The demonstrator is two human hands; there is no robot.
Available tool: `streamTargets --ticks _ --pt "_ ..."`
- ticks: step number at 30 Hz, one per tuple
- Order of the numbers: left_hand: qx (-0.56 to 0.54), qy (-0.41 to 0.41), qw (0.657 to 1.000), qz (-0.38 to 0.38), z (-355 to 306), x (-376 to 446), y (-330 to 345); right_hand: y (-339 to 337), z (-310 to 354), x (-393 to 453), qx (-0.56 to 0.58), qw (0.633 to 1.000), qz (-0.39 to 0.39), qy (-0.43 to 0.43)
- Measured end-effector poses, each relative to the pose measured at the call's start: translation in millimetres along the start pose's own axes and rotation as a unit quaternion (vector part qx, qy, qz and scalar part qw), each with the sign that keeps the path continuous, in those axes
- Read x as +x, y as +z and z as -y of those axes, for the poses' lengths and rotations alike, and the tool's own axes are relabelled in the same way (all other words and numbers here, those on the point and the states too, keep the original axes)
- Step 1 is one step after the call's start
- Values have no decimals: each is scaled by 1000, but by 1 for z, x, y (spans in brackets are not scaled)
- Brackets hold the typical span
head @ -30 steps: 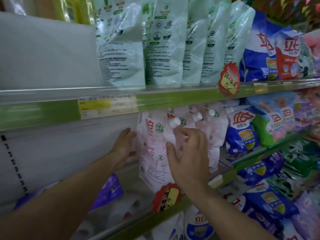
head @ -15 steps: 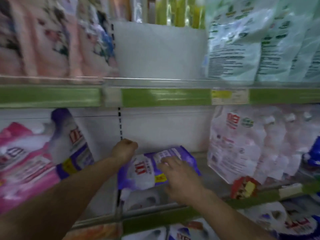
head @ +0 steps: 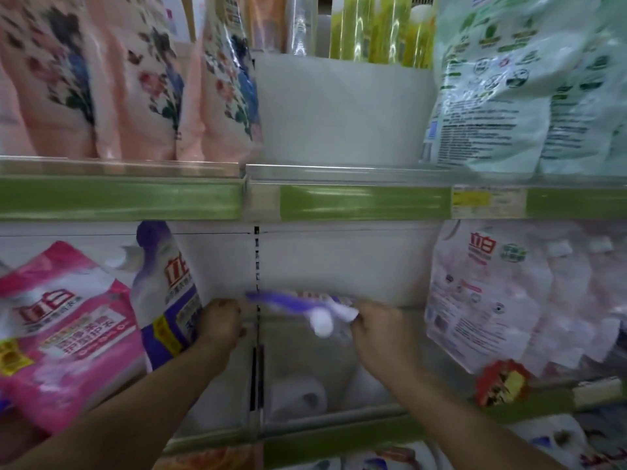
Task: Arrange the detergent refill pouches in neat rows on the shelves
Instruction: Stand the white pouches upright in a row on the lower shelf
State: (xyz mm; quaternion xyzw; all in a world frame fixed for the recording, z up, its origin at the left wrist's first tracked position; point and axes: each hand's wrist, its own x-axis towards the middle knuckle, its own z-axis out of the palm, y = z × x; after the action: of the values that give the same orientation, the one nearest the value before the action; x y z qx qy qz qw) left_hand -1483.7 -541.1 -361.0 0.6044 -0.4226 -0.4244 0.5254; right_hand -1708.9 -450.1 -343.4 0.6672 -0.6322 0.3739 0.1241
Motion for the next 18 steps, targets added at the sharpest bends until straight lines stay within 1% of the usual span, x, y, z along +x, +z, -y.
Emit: streamTargets --ticks 2,4,6,7,8,10,12,14,15,18 --pt "-56 -27 998 9 0 -5 8 -19 -4 5 106 992 -45 45" --pt "-60 -10 997 52 -3 -12 21 -35 -13 4 241 963 -57 102" --pt "-36 10 994 104 -10 -19 38 -49 -23 -4 338 928 -34 152" --pt "-33 10 991 129 -15 -22 47 -54 -26 -10 369 914 -14 165" --pt "-35 6 987 156 -21 -25 55 -58 -26 -15 383 908 6 167" --pt "-49 7 974 220 -32 -30 71 -62 -24 -22 356 923 39 142" --pt "-68 12 958 280 -41 -34 83 -64 -23 -27 284 950 63 115" --pt "-94 6 948 305 -43 -36 90 -62 -27 -35 178 975 89 102" --pt "-106 2 945 310 -42 -37 92 -60 -28 -40 130 981 107 100" --pt "-135 -1 934 331 -36 -33 92 -57 -28 -54 61 984 131 109"
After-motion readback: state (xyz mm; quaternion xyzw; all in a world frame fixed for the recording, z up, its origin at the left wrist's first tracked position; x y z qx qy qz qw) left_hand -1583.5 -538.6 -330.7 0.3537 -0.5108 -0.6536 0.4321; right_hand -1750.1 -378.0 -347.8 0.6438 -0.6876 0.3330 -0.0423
